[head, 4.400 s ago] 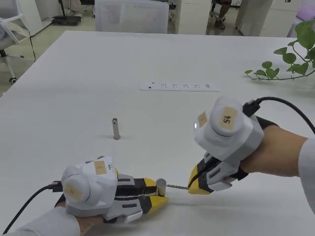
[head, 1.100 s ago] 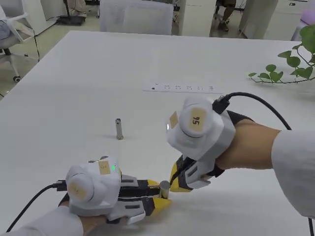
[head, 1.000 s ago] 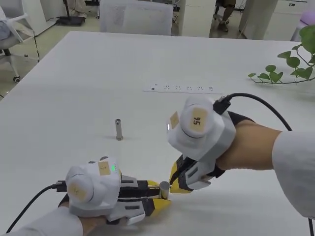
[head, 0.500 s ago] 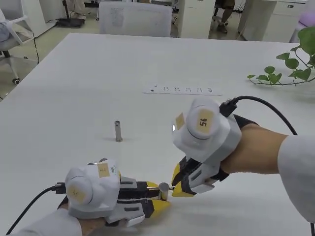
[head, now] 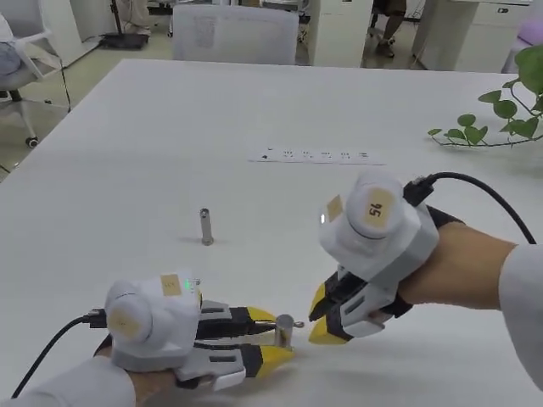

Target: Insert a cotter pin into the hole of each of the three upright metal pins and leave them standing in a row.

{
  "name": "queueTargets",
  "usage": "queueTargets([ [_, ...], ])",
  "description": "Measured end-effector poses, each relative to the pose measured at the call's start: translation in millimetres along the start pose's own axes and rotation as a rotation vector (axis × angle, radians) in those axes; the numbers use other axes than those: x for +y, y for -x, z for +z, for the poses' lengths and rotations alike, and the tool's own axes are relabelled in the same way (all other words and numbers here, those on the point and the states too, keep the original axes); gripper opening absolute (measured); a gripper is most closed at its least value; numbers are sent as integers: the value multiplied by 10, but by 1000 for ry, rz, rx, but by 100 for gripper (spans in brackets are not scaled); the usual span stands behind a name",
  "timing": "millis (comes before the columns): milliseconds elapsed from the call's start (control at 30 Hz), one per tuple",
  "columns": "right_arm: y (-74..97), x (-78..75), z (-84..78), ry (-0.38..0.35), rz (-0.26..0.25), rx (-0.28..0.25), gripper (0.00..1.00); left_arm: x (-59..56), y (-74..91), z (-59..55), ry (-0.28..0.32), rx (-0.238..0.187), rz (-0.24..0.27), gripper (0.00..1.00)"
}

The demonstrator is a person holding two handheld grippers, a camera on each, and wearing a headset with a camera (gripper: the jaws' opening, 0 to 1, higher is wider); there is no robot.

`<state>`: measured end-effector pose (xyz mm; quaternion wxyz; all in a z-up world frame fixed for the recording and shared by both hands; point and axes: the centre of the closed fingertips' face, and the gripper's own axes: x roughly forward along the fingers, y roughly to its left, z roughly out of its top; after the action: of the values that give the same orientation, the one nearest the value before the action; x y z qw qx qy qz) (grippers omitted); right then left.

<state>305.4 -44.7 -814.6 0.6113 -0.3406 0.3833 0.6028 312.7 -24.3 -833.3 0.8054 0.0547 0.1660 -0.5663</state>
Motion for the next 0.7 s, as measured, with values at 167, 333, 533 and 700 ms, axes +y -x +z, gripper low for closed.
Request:
queueTargets([
  [167,-14,26,-20,-14,0,-15,20,-15,97,54,10,-3,-2,29],
  [333,-20,42,-25,-40,0,-40,24,-51,228,78,7,6,-4,33],
  [533,-21,55,-52,-66,-5,-67,28,-113,417,120,9,7,-7,40],
  [700,-14,48,-71,-89,-15,-90,33,-121,593,142,26,5,15,47],
])
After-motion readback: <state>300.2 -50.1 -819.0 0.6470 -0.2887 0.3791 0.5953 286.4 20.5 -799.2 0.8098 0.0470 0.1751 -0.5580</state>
